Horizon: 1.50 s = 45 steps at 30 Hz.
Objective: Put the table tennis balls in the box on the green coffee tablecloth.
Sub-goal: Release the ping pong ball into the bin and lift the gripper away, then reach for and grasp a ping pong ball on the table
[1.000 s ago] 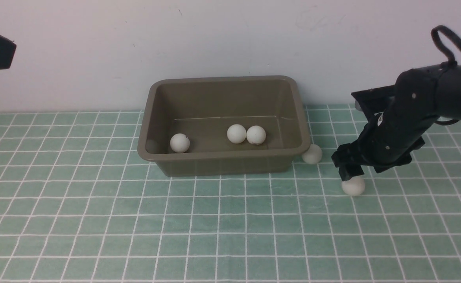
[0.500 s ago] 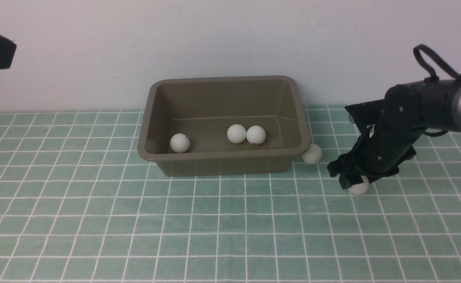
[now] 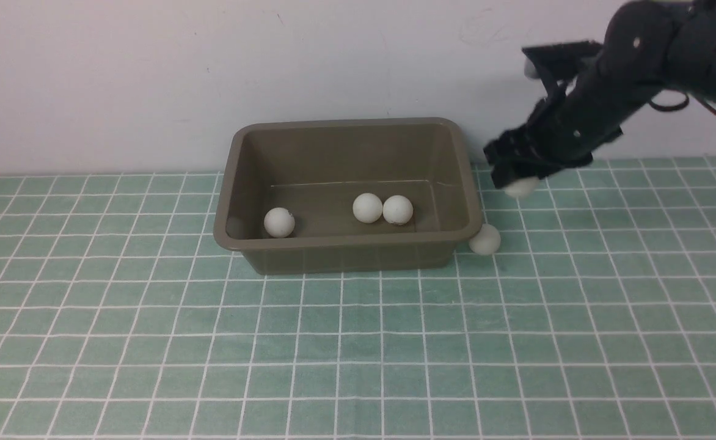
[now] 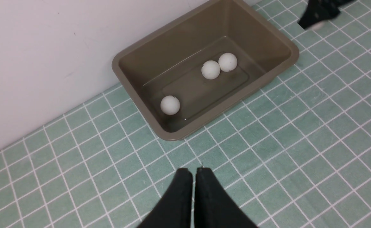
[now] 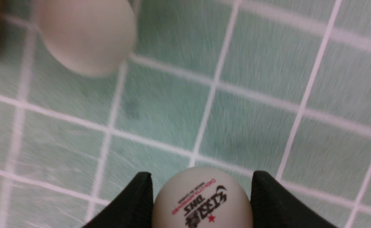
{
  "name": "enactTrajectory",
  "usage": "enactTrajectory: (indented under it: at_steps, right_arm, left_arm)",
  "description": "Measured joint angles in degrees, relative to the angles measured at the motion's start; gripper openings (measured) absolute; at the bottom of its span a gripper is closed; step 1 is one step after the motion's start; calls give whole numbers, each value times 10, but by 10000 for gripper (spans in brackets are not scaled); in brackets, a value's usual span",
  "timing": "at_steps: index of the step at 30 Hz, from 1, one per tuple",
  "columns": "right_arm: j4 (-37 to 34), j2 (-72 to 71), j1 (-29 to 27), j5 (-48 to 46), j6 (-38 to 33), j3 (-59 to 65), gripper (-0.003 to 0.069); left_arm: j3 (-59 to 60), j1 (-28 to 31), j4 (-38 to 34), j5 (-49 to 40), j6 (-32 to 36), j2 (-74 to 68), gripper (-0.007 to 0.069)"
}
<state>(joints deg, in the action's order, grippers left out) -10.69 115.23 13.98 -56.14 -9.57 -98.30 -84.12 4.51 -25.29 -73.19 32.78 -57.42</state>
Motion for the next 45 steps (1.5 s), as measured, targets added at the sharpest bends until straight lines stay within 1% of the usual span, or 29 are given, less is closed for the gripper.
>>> enactTrajectory:
  at_steps: [1,4,8,11,15,17,21,23,26,30,34,36,38,41,42,44,45]
  right_arm:
    - [-30,2,3,-2,-22,-31,359]
    - [-68,18,20,-7,-60,-82,359]
    - [-74,65,47,-25,-71,-135,359]
    - [-74,127,72,-62,-77,-181,359]
    - [-75,165,80,-79,-82,-217,364]
    - [-77,174,80,-82,-86,-233,399]
    - [-76,178,80,-92,-93,-267,537]
    - [-73,178,80,-117,-96,-300,568]
    - [-44,166,79,-145,-120,-330,581]
    - [7,109,59,-153,-186,-310,582]
    - [12,29,-6,-153,-241,-214,582]
    - [-23,-10,-53,-153,-297,-146,583]
    - [-58,-30,-81,-153,-342,-93,584]
    - [-101,-41,-108,-153,-403,-45,584]
    - [-119,-42,-113,-153,-434,-31,584]
    - [-167,-42,-124,-151,-546,24,584]
    - [-195,-40,-124,-151,-621,42,584]
  left_arm:
    - [0,0,1,0,0,2,-4]
    - [0,0,1,0,0,3,-4]
    - [0,0,2,-1,0,3,-4]
    - [0,0,2,-1,0,3,-4]
    - [0,0,2,-1,0,3,-4]
    - [0,0,2,-1,0,3,-4]
    - [0,0,2,-1,0,3,-4]
    - [0,0,2,-1,0,3,-4]
    - [0,0,2,-1,0,3,-4]
    - [0,0,2,-1,1,3,-4]
    - [0,0,2,-1,1,3,-4]
    - [0,0,2,-1,1,3,-4]
    - [0,0,2,-1,1,3,-4]
    - [0,0,2,-1,1,3,-4]
    - [0,0,2,-1,1,3,-4]
    - [0,0,2,-1,1,3,-4]
    - [0,0,2,-1,1,3,-4]
